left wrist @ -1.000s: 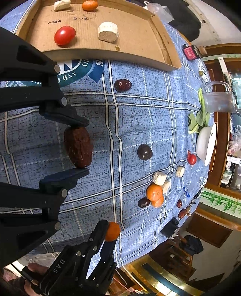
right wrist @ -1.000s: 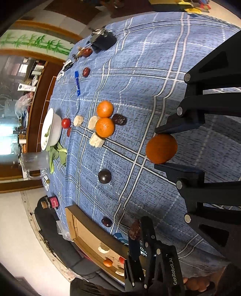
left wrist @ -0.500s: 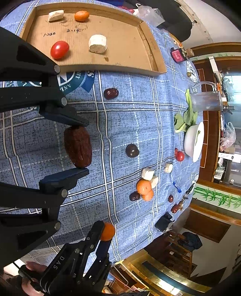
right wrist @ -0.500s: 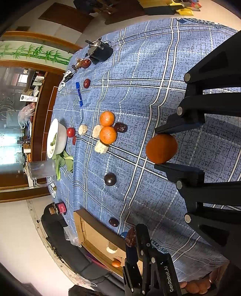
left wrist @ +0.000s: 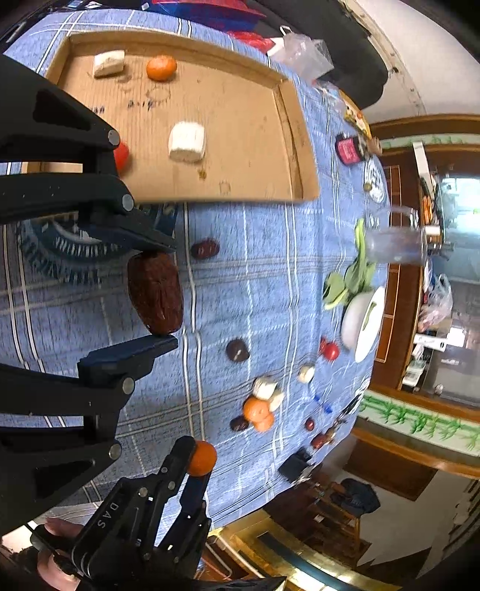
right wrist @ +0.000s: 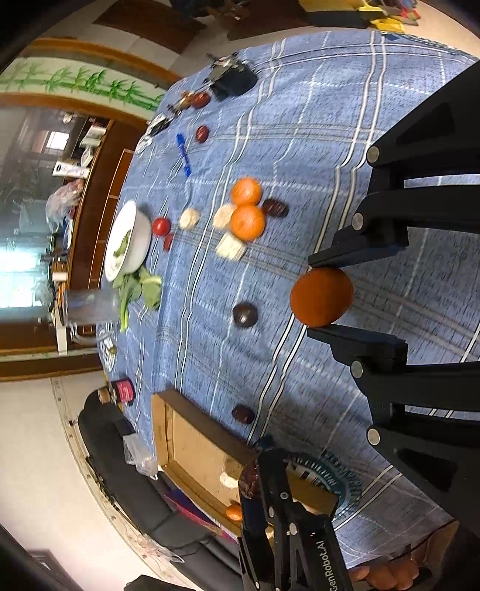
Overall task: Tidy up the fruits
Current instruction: 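Carry the red date and tangerine into the tray and open both grippers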
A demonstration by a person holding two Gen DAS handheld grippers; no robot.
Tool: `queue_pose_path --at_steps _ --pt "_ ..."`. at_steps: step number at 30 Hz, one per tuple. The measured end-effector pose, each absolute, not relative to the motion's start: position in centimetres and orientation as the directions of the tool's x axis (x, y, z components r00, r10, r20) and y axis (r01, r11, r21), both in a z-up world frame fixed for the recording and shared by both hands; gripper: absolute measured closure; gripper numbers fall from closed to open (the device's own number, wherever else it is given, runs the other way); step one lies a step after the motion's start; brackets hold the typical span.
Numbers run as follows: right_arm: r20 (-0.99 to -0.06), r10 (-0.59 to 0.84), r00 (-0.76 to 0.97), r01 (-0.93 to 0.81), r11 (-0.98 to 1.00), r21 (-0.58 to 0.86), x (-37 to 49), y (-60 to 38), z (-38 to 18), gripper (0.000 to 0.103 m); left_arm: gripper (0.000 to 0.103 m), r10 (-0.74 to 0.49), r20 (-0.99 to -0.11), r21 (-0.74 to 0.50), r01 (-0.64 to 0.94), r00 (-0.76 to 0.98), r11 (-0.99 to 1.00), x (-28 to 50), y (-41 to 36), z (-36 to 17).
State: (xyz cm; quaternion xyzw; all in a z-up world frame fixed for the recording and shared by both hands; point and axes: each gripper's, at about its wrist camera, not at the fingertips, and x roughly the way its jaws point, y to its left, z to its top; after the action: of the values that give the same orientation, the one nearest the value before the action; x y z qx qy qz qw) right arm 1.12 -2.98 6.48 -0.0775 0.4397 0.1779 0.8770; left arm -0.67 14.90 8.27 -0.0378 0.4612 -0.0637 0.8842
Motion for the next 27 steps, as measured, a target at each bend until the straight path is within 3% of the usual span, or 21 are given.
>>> queue_pose_path --at_steps 27 --pt "-0.784 0.415 0.461 -0.572 0.815 0.095 7.9 13.2 7.5 0.069 0.059 0.075 -0.819 -0.062 -0.217 0.569 0.974 1.5 31.7 7.9"
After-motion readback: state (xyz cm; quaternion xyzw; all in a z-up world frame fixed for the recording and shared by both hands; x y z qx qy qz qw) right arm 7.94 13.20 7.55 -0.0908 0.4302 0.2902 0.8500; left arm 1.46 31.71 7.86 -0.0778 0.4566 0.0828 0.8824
